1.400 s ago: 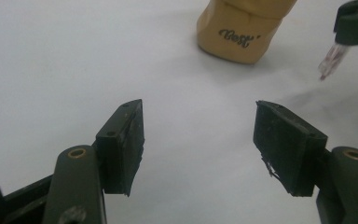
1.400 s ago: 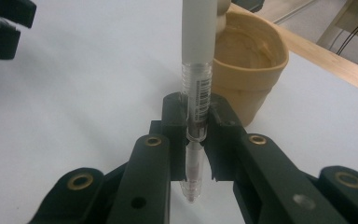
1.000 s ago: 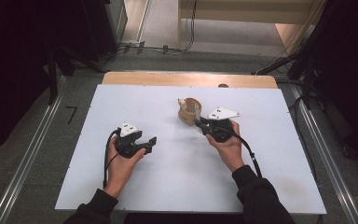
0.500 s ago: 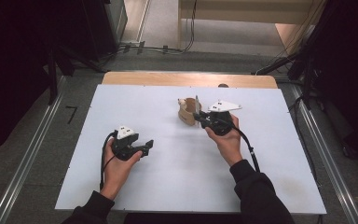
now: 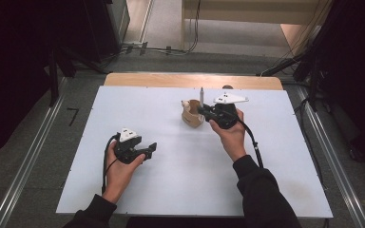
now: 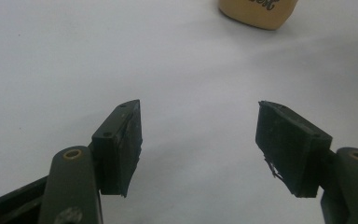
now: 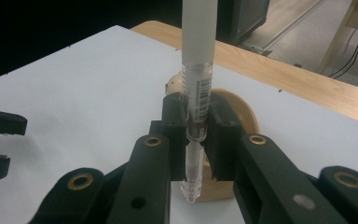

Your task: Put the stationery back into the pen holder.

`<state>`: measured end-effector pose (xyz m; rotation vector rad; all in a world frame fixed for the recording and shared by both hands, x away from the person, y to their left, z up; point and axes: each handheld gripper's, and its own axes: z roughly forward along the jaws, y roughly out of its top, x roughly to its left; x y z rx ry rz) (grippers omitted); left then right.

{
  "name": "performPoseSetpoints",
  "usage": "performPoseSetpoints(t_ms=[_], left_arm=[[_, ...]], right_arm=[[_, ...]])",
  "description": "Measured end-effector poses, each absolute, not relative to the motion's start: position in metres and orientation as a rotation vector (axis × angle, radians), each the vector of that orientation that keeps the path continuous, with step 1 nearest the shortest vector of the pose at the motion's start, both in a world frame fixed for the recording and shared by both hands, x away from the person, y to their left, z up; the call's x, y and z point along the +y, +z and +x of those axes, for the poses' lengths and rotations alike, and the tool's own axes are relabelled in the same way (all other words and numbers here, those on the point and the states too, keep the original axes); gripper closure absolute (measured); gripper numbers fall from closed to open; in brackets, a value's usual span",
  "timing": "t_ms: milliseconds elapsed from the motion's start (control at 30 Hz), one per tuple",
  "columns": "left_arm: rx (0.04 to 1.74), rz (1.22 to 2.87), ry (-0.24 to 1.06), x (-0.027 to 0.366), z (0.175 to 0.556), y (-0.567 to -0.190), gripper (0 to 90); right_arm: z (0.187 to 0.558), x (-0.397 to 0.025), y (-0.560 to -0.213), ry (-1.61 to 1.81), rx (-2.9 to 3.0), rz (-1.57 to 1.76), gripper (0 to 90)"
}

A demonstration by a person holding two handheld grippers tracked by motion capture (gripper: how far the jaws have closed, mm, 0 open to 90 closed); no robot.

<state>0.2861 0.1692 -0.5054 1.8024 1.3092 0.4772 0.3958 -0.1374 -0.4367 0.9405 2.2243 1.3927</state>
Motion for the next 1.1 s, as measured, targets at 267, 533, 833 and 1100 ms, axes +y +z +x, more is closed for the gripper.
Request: performPoseSetpoints(t_ms=[267,533,833,1100], left_arm=[[1.313,1.801,0.477,0.17,0.287,-0.506,32.6],[1.313,1.8,0.473,0.17,0.287,-0.506,32.6],[1.311,1.799,0.471,0.17,0.287,-0.507,32.6],[1.306,1.811,0.469,0.169,0.288,-0.508,32.6]], right_arm=[[0.405,-0.133,-0.428,1.403,2.212,0.959,77.2],[0.416,-0.127,-0.421,1.417,2.207,0.984,77.1],[0.426,-0.12,-0.427,1.389,2.216,1.026,77.1],[0.434,-0.117,-0.438,1.34,2.233,1.054,77.0]])
